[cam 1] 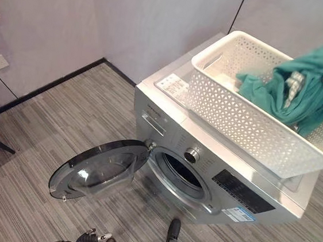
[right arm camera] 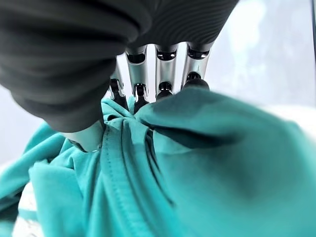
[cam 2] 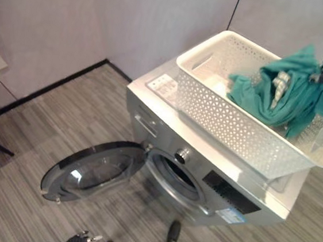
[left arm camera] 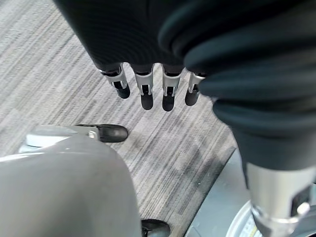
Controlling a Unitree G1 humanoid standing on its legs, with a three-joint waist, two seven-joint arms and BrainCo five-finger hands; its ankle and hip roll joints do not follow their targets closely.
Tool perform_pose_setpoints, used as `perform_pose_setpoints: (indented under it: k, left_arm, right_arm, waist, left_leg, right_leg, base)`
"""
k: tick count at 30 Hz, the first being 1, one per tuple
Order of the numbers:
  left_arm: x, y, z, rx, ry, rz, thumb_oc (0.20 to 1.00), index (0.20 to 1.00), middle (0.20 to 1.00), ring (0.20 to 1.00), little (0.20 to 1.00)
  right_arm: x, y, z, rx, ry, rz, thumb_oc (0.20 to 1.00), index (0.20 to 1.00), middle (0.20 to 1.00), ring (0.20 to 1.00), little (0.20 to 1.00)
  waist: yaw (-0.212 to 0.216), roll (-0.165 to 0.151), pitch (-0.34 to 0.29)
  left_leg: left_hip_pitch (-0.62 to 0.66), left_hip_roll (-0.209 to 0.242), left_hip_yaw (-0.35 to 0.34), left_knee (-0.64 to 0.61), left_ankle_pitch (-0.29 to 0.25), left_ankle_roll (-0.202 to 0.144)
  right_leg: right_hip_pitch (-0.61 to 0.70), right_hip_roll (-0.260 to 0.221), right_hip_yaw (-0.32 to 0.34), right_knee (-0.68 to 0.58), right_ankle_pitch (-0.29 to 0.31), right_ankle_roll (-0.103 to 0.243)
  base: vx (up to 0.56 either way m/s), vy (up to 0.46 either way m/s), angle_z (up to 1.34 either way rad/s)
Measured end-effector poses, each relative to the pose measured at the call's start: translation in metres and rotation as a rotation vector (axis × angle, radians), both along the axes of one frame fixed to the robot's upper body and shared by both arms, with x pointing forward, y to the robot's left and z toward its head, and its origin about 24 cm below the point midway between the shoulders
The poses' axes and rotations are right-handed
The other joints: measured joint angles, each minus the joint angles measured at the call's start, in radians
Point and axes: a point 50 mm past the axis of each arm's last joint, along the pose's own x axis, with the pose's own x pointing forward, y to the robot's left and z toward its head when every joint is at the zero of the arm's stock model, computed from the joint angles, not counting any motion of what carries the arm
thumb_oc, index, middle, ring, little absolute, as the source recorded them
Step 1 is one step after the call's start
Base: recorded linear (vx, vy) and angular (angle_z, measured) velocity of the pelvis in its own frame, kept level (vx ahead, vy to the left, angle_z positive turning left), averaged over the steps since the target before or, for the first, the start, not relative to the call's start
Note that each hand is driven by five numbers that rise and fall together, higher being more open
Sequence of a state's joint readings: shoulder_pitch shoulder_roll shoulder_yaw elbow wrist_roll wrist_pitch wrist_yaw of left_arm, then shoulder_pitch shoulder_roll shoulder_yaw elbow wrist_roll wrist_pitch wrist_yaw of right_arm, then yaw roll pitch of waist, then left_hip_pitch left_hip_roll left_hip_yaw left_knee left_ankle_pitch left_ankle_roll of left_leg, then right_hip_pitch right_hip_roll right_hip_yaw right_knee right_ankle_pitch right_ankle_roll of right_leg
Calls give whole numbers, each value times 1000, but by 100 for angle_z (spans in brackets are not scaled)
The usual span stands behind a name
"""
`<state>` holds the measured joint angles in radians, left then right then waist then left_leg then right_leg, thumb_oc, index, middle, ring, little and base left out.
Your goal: Grab the laundry basket,head to the washer,open it,put in the laundry and shut it.
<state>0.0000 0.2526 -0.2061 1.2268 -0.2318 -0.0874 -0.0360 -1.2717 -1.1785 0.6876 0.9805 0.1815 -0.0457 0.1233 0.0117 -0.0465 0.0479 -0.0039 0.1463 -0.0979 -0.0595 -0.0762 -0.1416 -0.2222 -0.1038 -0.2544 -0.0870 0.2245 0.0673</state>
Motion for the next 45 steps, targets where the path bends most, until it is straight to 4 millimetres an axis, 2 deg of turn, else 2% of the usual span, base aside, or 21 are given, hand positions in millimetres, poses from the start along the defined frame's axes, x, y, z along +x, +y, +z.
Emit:
perform_pose_setpoints:
  k: [4,9,19,25,28,32,35,37,39,40,41,42,43,44,45]
  left_arm:
    - [-7,3,-1,30,22,13,1000,1000,1000,1000,1000]
    - [-22,7,-4,70,66,23,1000,1000,1000,1000,1000]
    - [-26,7,-5,90,79,34,1000,1000,1000,1000,1000]
    - [-27,0,-7,78,86,35,1000,1000,1000,1000,1000]
    - [-28,0,-7,86,91,16,1000,1000,1000,1000,1000]
    - [-29,1,-7,94,98,16,1000,1000,1000,1000,1000]
    - [-28,1,-7,96,93,21,1000,1000,1000,1000,1000]
    - [-28,1,-7,97,95,20,1000,1000,1000,1000,1000]
    - [-28,-2,-7,97,102,-6,1000,1000,1000,1000,1000]
    - [-27,-2,-7,98,100,-10,1000,1000,1000,1000,1000]
    - [-27,2,-6,108,103,-1,1000,1000,1000,1000,1000]
    - [-23,2,-6,112,98,-15,1000,1000,1000,1000,1000]
    - [-19,2,-5,112,88,-18,1000,1000,1000,1000,1000]
    - [-10,3,-3,117,65,-25,1000,1000,1000,1000,1000]
    - [-4,0,-2,109,46,-30,1000,1000,1000,1000,1000]
  right_arm:
    - [0,10,13,-27,-124,11,200,200,200,200,200]
    - [-8,25,43,-88,-359,14,200,200,200,200,200]
    - [-17,21,54,-79,-487,-46,200,200,200,200,200]
    - [-33,23,72,-61,-605,-19,200,200,200,200,200]
    - [-39,27,72,-60,-642,10,200,200,200,200,200]
    - [-46,52,61,-90,-680,149,200,200,200,200,200]
    - [-54,64,42,-81,-699,227,200,200,200,200,200]
    - [-56,68,38,-88,-693,247,200,200,200,200,200]
    - [-64,72,21,-68,-717,270,200,200,200,200,200]
    - [-67,73,16,-55,-727,276,200,200,200,200,200]
    - [-70,78,3,-17,-741,295,200,200,200,200,200]
    - [-73,87,-18,24,-718,331,200,200,200,200,200]
    - [-76,92,-26,47,-719,348,200,200,200,200,200]
    - [-79,101,-42,76,-709,372,200,200,200,200,200]
    - [-81,107,-49,88,-695,392,200,200,200,200,200]
  waist:
    - [-1,-1,-19]
    - [5,0,-38]
    - [2,-17,-62]
    - [-7,-23,-61]
    - [-15,-29,-64]
    - [-34,-31,-64]
    - [-53,-37,-66]
    - [-68,-38,-66]
    - [-93,-41,-66]
    - [-92,-42,-66]
    - [-90,-46,-65]
    - [-109,-56,-52]
    - [-109,-61,-37]
    - [-110,-69,-14]
    - [-105,-68,-3]
  left_leg:
    - [15,-1,-1,-1,0,1]
    - [37,0,-1,-15,4,5]
    - [61,-11,2,-14,-1,12]
    - [97,-26,16,-16,-8,23]
    - [110,-40,29,-13,-14,32]
    - [143,-68,68,-15,-24,51]
    - [165,-88,106,-17,-31,64]
    - [175,-100,116,-14,-36,71]
    - [185,-117,135,-10,-42,80]
    - [183,-120,137,-2,-46,84]
    - [187,-124,140,5,-50,89]
    - [193,-142,163,22,-61,102]
    - [193,-151,169,44,-70,108]
    - [179,-163,201,87,-94,122]
    - [158,-159,214,121,-116,140]
  right_leg:
    - [15,-1,0,0,-2,0]
    - [32,-1,0,0,-4,1]
    - [51,-10,5,0,-6,6]
    - [79,-21,20,0,-7,17]
    - [84,-31,35,0,-7,23]
    - [86,-44,85,0,2,39]
    - [86,-55,118,0,17,44]
    - [87,-59,138,0,19,48]
    - [90,-70,160,2,26,56]
    - [86,-71,166,9,28,58]
    - [83,-75,167,21,27,59]
    - [77,-84,197,40,32,65]
    - [74,-88,212,52,36,67]
    - [59,-91,219,63,71,68]
    - [42,-94,218,62,105,85]
  base:
    - [31,25,1]
    - [30,47,1]
    - [-7,62,-1]
    - [-19,77,-5]
    - [-29,111,-14]
    - [-31,100,-32]
    - [-47,126,-29]
    - [-61,119,-28]
    - [-52,88,-18]
    - [-76,68,-17]
    - [-199,119,-32]
    - [-227,120,-37]
    - [-179,86,-58]
    - [-102,70,-60]
    - [-178,82,-54]
